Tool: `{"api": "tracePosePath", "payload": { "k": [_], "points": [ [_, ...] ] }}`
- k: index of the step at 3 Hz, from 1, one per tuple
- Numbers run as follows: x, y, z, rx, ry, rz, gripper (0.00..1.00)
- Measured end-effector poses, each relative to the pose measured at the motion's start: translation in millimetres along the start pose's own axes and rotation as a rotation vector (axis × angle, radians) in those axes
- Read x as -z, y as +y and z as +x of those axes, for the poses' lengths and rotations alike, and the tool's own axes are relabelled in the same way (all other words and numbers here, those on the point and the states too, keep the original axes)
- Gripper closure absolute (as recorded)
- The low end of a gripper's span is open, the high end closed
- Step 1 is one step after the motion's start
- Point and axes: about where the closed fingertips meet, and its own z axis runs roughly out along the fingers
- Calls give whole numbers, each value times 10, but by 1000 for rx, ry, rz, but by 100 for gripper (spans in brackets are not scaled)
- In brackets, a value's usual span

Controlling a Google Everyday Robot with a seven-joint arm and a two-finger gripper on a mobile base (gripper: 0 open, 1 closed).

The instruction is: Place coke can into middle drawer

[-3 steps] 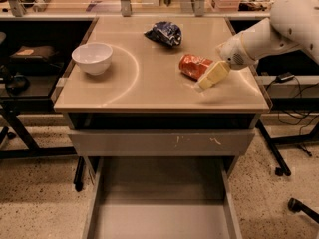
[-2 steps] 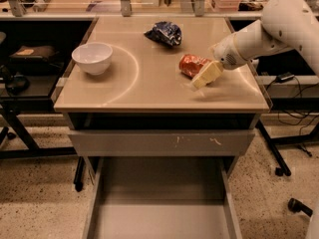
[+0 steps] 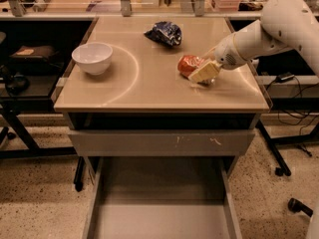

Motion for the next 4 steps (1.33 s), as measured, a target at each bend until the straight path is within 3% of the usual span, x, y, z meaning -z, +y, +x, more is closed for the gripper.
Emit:
{"api": "tracePosePath", "payload": {
  "k": [2,3,4],
  "points": [
    [0,0,0,0,0,0,88],
    [-9,43,7,6,-1,-4,100],
    [270,313,-8,37,-61,8,100]
  ]
}}
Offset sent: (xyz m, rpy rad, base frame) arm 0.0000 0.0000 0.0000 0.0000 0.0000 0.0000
